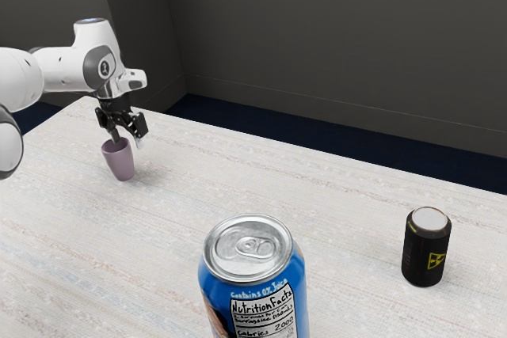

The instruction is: Place the left cup onto the right cup

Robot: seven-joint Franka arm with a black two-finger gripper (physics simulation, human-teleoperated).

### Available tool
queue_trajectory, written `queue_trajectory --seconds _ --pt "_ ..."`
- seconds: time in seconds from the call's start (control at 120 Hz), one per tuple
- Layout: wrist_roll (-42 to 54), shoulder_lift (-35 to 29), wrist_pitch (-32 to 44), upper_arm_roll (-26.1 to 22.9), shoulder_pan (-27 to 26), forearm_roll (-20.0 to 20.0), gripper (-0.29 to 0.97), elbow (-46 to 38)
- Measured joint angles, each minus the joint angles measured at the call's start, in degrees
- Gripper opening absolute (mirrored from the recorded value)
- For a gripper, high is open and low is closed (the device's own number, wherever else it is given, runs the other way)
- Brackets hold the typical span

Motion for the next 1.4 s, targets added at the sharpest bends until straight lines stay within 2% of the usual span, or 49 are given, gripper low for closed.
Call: queue_trajectory --seconds 0.533,1.042,1.208,1.4 --pt "5.1 5.2 0.5 -0.4 1.4 -0.5 0.55 2.8" --pt "7.1 6.2 0.3 0.1 1.5 -0.5 0.04 4.2" --pt "7.4 6.2 0.4 0.0 1.5 -0.4 -0.05 4.2" --pt "7.3 5.9 0.5 0.0 1.3 -0.1 -0.09 4.2"
